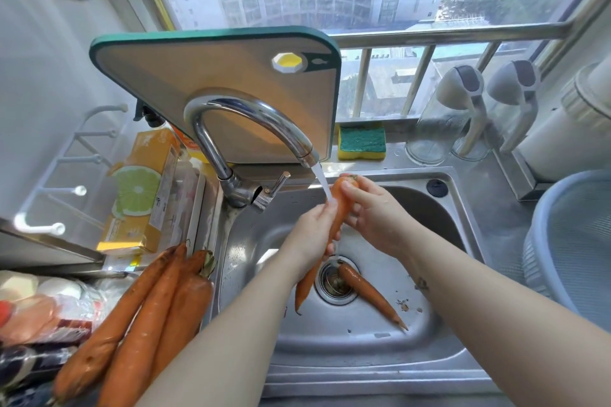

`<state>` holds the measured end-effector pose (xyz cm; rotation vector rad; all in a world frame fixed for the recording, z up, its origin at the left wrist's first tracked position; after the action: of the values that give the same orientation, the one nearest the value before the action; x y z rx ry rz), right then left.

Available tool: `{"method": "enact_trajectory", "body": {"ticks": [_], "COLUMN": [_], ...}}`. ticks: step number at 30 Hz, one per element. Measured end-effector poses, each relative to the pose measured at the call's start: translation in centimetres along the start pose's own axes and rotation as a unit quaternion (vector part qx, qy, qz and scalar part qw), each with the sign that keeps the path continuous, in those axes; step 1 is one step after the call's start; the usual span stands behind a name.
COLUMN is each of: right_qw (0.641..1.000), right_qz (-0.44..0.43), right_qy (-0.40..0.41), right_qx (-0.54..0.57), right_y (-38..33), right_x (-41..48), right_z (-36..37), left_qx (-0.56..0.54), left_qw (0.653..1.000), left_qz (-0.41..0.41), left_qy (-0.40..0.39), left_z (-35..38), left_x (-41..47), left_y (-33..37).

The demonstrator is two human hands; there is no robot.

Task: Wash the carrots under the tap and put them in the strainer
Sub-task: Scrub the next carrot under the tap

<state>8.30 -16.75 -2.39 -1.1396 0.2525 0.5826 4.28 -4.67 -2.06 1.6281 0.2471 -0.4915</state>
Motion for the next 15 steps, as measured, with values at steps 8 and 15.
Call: {"method": "enact_trajectory", "body": {"ticks": [8, 15], "right_qw": [1.000, 1.000], "right_qz": [0.007, 0.005], "right_qy": [-0.004, -0.006], "right_qx": [0.004, 0.001], "right_y": [0.7, 0.5], "right_x": [-0.2, 0.0], "right_z": [0.0, 0.2], "left_qx": [-0.016, -0.048], "left_qw": [0.994, 0.994], "left_qz": [-0.009, -0.022], "left_qy": [-0.109, -0.097], "left_z": [-1.2, -1.4], "left_x": [-0.7, -0.8], "left_y": [-0.4, -0.4]}}
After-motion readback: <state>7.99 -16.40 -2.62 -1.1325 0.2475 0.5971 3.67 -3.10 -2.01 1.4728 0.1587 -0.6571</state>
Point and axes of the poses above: each hand's wrist, its own x-axis towards the middle knuckle, its own z-axis out of the palm, y = z × x, the point moved 1 cm from there along x, towards the middle knuckle, and after that the axes turned 3 degrees about z, right-handed, at the moved point
